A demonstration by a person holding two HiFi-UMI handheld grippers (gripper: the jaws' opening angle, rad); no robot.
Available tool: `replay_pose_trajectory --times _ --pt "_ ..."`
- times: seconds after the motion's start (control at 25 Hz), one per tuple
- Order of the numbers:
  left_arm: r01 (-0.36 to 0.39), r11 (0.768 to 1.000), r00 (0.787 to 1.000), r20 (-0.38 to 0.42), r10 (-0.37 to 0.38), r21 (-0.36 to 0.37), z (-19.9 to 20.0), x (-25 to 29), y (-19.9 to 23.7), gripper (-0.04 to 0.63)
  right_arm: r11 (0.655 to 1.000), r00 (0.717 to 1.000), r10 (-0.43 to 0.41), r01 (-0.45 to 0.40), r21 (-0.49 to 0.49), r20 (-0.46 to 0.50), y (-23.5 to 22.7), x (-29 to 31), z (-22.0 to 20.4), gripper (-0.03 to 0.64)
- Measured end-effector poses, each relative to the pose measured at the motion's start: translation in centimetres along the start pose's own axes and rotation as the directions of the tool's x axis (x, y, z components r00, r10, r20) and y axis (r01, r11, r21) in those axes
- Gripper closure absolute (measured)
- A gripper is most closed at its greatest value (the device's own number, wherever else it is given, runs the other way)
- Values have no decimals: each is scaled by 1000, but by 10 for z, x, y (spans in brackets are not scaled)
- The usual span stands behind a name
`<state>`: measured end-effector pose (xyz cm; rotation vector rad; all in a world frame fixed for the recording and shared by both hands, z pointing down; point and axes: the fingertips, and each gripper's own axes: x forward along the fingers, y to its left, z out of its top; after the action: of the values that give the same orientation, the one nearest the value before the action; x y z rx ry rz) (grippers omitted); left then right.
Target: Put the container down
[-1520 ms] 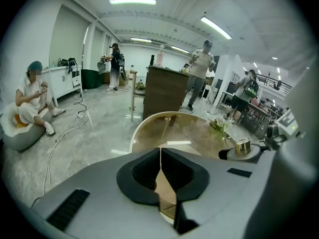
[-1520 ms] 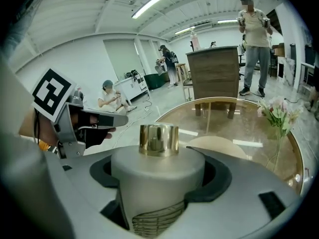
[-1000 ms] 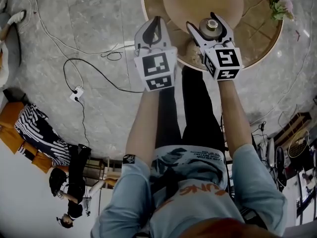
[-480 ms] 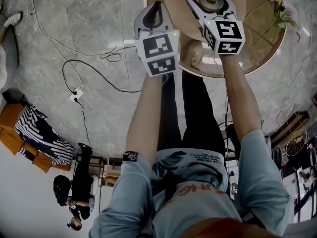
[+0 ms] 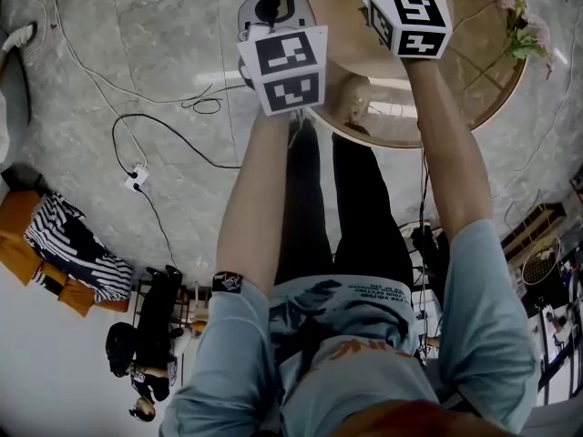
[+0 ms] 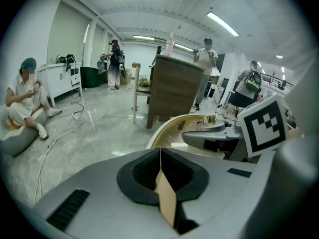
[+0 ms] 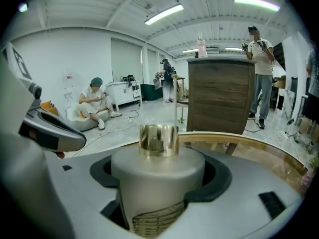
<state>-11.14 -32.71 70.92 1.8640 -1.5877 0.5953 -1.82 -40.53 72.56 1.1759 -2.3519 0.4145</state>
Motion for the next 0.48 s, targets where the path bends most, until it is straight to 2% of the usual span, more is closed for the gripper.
replay_pose_trajectory --times 0.24,0.48 --pt "-7 1000 1000 2 7 -3 5 3 2 563 999 1000 26 -26 -35 10 -3 5 4 253" --pt "2 1000 1000 5 -2 -3 5 -1 -6 563 990 996 44 -52 -128 -72 5 -5 -8 252"
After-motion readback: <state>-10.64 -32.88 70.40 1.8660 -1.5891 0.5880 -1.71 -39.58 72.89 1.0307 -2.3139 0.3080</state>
